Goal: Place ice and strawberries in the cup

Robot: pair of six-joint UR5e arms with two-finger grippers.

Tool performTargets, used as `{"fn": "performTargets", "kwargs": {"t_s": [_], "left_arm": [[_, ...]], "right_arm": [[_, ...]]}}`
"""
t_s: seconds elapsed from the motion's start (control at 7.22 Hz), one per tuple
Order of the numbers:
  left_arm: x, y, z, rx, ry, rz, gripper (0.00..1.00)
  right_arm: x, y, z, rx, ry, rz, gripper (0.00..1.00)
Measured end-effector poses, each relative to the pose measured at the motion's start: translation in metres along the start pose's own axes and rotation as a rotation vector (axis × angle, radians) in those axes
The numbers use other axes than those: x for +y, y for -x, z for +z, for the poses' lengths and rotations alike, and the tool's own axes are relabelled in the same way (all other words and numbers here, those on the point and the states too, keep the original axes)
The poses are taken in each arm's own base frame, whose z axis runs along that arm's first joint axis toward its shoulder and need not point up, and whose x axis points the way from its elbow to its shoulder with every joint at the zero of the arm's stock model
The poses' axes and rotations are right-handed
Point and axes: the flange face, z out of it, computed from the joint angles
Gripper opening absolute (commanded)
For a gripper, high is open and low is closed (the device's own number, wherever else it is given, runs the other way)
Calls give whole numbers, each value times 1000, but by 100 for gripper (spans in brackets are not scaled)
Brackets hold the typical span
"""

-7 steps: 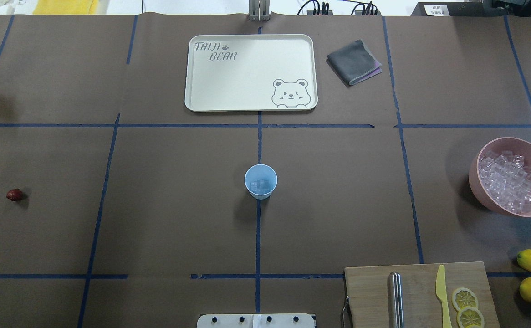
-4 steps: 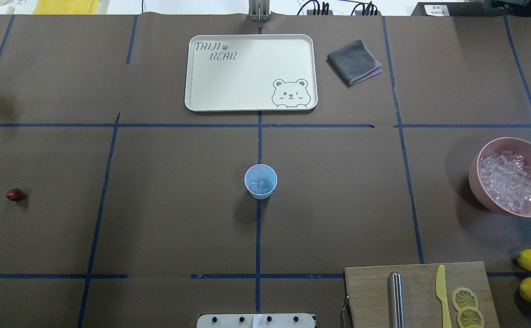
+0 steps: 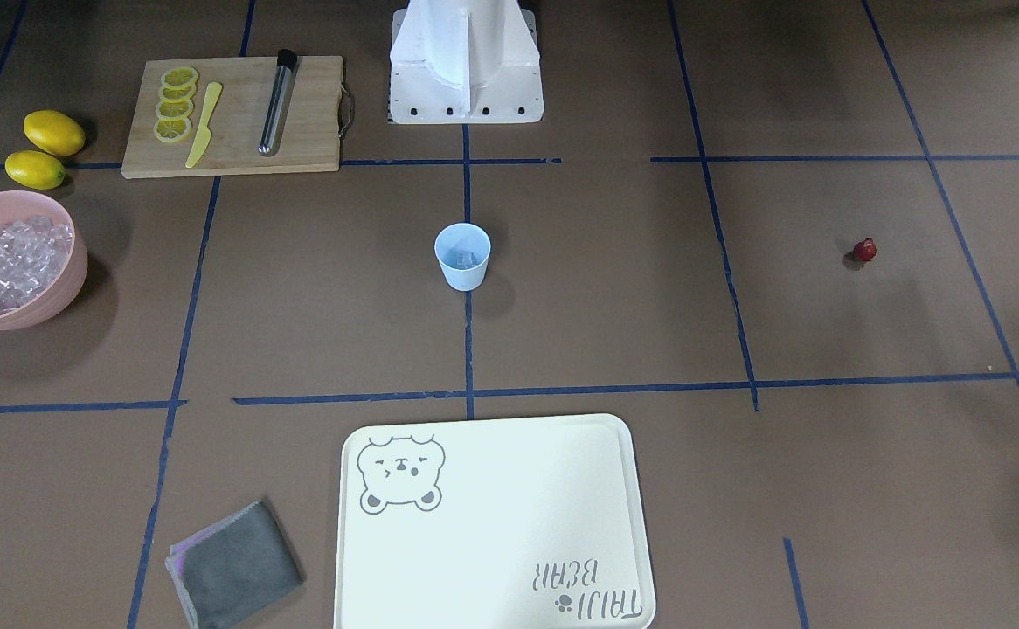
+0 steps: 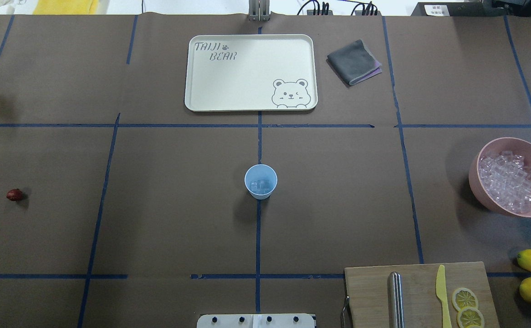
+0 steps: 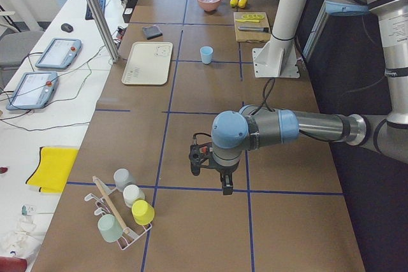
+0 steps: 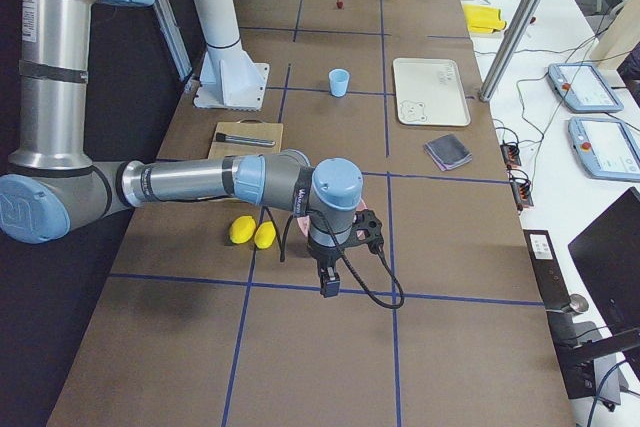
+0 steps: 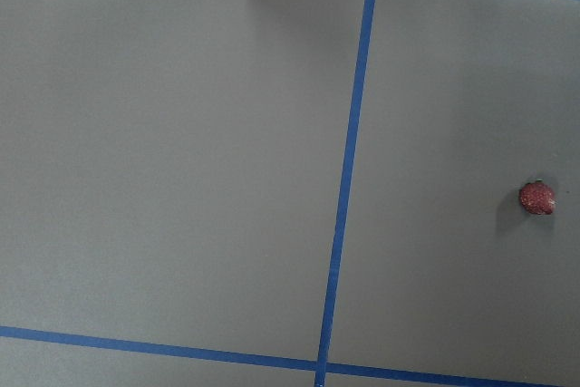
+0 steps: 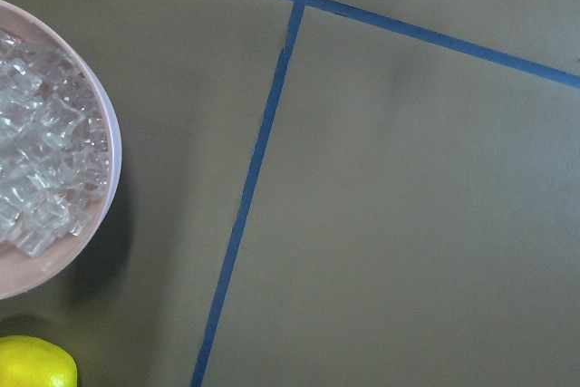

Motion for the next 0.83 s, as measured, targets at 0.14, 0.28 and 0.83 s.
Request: {"fn": "performTargets", "kwargs": {"t_s": [0.14,0.28,0.83], "left_arm": [[-10,-23,21,13,38,17,100],[-26,-52,47,13,75,40,100],[-80,-142,140,-98,70,141,100]], "right_arm": [[0,-1,1,-1,1,2,100],[1,-1,2,-3,2,3,100],[1,0,1,-7,-2,1,100]]}}
